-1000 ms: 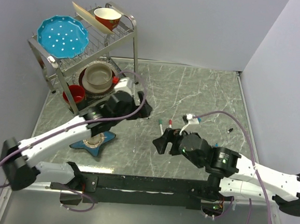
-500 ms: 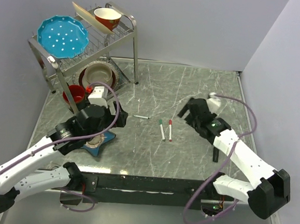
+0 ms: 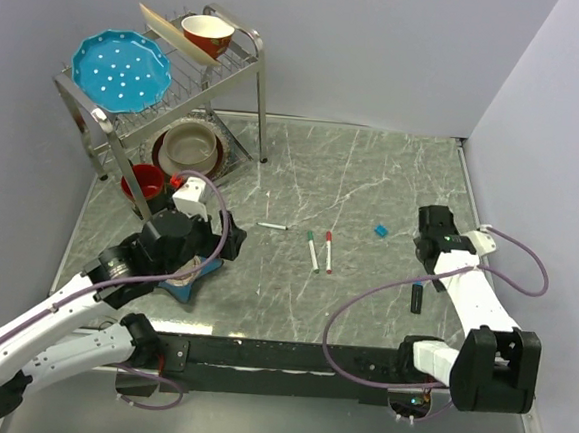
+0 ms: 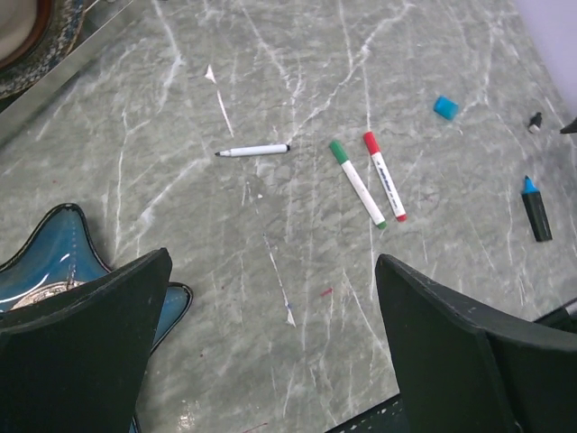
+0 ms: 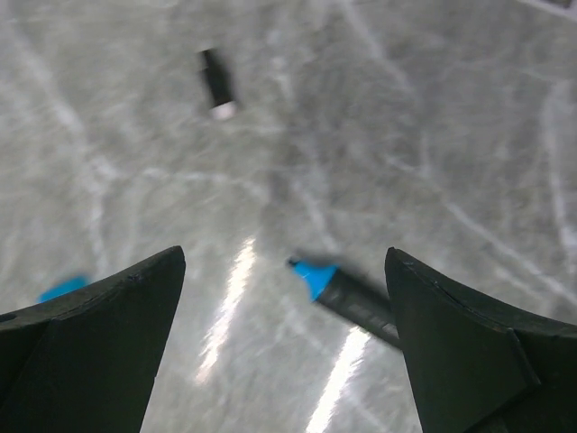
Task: Insert the pens into the pen caps
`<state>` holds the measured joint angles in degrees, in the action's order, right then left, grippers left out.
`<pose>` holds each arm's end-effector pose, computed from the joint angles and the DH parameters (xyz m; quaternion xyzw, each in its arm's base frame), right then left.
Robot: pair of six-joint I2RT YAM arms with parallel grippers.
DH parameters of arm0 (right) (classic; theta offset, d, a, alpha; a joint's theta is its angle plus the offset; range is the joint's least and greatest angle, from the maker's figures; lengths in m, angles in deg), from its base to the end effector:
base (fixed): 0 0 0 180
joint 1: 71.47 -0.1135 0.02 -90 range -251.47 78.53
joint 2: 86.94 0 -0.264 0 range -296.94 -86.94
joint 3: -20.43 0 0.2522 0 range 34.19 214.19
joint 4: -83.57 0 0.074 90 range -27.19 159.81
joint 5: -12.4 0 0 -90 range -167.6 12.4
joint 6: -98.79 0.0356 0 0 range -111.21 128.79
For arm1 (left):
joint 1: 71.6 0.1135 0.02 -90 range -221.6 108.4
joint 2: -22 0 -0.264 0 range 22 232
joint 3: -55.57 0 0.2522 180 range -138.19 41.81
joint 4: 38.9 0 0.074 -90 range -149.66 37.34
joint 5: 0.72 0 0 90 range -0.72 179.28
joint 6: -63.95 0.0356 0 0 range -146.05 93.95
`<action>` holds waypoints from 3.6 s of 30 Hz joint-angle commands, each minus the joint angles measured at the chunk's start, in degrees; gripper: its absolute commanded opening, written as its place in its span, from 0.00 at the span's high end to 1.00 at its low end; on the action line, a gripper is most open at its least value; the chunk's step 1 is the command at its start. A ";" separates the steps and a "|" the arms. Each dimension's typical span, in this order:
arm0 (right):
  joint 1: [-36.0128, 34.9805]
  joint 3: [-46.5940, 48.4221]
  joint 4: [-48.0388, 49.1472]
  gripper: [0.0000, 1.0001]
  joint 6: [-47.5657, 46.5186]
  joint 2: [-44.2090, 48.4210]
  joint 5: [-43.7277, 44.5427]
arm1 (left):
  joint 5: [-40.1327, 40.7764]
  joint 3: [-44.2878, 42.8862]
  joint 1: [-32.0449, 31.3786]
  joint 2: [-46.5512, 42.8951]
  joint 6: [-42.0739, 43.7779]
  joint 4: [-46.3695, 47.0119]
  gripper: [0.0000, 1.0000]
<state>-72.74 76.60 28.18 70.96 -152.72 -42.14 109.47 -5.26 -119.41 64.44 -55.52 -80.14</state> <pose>0.2043 -0.0161 0.2188 0.5281 0.7683 -0.1445 0.3317 0.1189 -0.1129 0.3295 0.0350 0.8252 -0.2259 0.5165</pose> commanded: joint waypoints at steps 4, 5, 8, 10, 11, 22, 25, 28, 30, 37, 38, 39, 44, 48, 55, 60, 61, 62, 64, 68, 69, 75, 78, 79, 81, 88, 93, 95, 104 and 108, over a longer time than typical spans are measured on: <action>8.38 -2.42 8.04 0.00 -10.22 -1.36 -4.78 | -4.28 2.33 0.00 -4.38 4.34 4.46 0.01; 8.92 -2.25 8.66 0.00 -11.36 -1.54 -5.83 | -3.93 2.51 0.00 -4.73 4.34 4.54 0.01; 9.71 -1.63 11.47 0.00 -15.67 -2.77 -7.69 | -2.79 2.42 0.00 -4.99 4.16 4.72 0.01; 9.98 -0.15 13.23 0.01 -17.08 -4.26 -9.43 | -2.00 2.42 0.00 -5.08 3.72 4.63 0.01; 9.98 0.56 13.76 0.01 -19.35 -4.88 -10.49 | -1.12 2.33 0.00 -5.08 3.46 4.37 0.00; 7.61 3.04 24.03 0.14 -35.26 -8.67 -32.37 | -0.06 2.07 -0.09 -7.89 2.75 3.93 0.01; 3.49 2.58 27.65 0.12 -41.15 -7.17 -37.56 | -1.90 2.33 -0.09 -10.08 3.19 4.81 0.01; -2.57 5.13 28.71 0.13 -45.45 -8.75 -40.03 | -3.31 2.95 -0.09 -12.54 3.02 5.86 0.01; -8.00 8.19 28.62 0.13 -47.75 -11.73 -41.78 | -3.84 3.12 -0.09 -13.78 3.02 6.21 0.01; -22.25 20.85 25.54 0.14 -53.81 -24.47 -43.89 | -5.77 4.35 0.00 -17.56 3.11 8.50 0.01; -23.32 23.57 25.54 0.14 -54.26 -26.92 -44.42 | -6.03 4.35 0.00 -17.56 3.02 8.50 0.01; -24.64 25.07 25.72 0.15 -54.78 -28.16 -44.78 | -5.95 4.27 0.00 -17.39 2.93 8.41 0.01; -30.88 34.82 23.44 0.20 -59.09 -37.48 -45.66 | -6.91 3.56 0.00 -16.42 2.93 7.71 0.01; -33.00 40.64 21.15 0.25 -59.89 -44.25 -46.01 | -6.73 3.39 0.09 -16.86 2.76 7.53 0.01; -35.81 46.78 19.57 0.28 -61.64 -50.75 -47.33 | -6.83 3.39 0.26 -18.18 3.11 7.62 0.01; -38.27 50.39 17.81 0.28 -63.58 -54.53 -47.24 | -5.77 3.65 0.26 -19.41 3.11 7.88 0.01; -38.53 51.10 17.46 0.28 -63.67 -54.89 -47.07 | -5.68 3.82 0.26 -19.58 3.02 7.97 0.01; -38.62 51.36 17.37 0.29 -63.75 -55.24 -46.98 | -5.68 4.00 0.26 -19.76 3.02 7.97 0.01; -39.23 51.89 17.19 0.30 -63.67 -56.04 -46.54 | -6.03 4.00 0.26 -19.93 3.19 8.06 0.01; -40.03 52.07 17.10 0.34 -63.14 -57.00 -45.04 | -6.65 4.35 0.26 -20.46 3.55 8.59 0.01; -40.12 51.90 17.11 0.37 -62.96 -57.09 -44.78 | -6.04 4.18 0.35 -20.64 3.29 8.24 0.00; -41.61 49.87 17.81 0.49 -62.35 -56.83 -39.07 | -4.80 4.61 0.35 -22.13 3.81 8.41 0.01; -42.40 48.91 17.54 0.63 -60.69 -56.22 -35.56 | -5.94 5.14 0.35 -23.19 4.34 9.11 0.01; -42.58 47.60 18.24 0.65 -60.42 -55.87 -35.55 | -6.12 5.32 0.35 -23.36 4.42 9.29 0.01; -42.93 45.67 19.12 0.68 -59.80 -54.99 -35.55 | -6.04 5.41 0.26 -23.89 4.86 9.20 0.01; -44.60 42.14 18.95 0.76 -57.52 -53.75 -32.39 | -6.12 5.41 0.35 -24.86 5.48 9.29 0.01; -44.86 41.18 17.28 0.90 -51.72 -52.61 -28.44 | -6.12 5.58 0.26 -25.30 5.39 9.20 0.01; -44.95 40.30 17.37 0.95 -47.68 -51.39 -26.68 | -5.51 5.76 0.35 -25.30 4.78 9.38 0.01; -45.04 28.62 24.13 1.00 -39.06 -43.30 -30.36 | -5.40 4.09 0.26 -18.18 -0.05 4.99 0.08; -45.13 27.20 26.60 1.00 -38.00 -41.54 -30.37 | -7.96 5.58 0.26 -15.46 -3.13 5.60 0.10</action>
<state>-117.27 105.37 53.82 29.76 -197.75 -71.67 104.55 0.34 -119.41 47.04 -55.17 -74.90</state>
